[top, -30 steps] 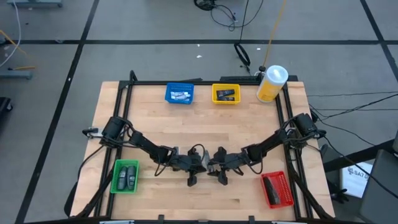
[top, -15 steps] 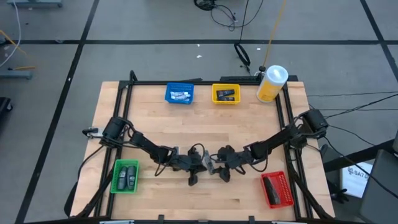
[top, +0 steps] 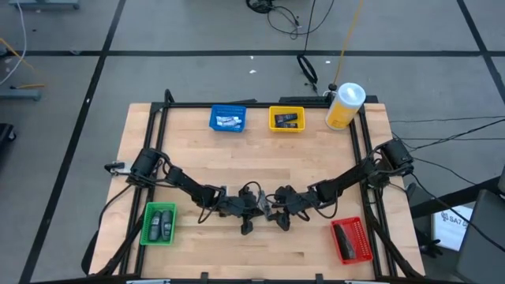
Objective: Pick & Place Travel size toiletries
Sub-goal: Put the black hair comb into the red bin
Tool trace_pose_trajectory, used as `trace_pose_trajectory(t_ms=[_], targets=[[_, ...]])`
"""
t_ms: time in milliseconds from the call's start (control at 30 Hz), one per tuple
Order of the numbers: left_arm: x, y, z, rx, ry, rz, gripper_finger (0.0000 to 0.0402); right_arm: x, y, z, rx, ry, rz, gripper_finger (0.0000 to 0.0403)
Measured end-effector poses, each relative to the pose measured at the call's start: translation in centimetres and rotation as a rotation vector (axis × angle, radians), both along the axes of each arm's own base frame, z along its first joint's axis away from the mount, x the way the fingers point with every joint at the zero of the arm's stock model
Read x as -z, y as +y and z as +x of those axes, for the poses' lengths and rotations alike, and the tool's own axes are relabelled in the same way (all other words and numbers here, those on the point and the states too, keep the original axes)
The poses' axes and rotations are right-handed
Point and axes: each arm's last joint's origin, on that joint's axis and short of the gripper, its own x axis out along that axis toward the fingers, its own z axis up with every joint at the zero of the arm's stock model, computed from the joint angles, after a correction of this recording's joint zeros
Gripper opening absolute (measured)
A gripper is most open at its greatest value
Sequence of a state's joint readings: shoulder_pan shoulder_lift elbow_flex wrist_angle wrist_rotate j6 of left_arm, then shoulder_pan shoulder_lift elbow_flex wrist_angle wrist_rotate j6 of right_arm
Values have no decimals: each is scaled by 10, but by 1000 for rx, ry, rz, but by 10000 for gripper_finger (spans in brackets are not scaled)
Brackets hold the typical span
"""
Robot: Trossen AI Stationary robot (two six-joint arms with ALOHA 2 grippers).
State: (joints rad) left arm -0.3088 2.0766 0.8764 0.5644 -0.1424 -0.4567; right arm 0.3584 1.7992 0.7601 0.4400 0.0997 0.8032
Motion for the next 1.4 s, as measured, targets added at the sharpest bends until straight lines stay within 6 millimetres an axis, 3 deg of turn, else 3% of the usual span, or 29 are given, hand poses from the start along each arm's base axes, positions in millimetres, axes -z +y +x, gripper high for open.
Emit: trace_pose_trajectory(t_ms=[767,1400], targets=[[0,1,0,-14,-7,11,1,-5,-8,7,28,-67,25,249],[-4,0,3,-49,-55,-3,6,-12,-7,11,-58,-143,46,249]])
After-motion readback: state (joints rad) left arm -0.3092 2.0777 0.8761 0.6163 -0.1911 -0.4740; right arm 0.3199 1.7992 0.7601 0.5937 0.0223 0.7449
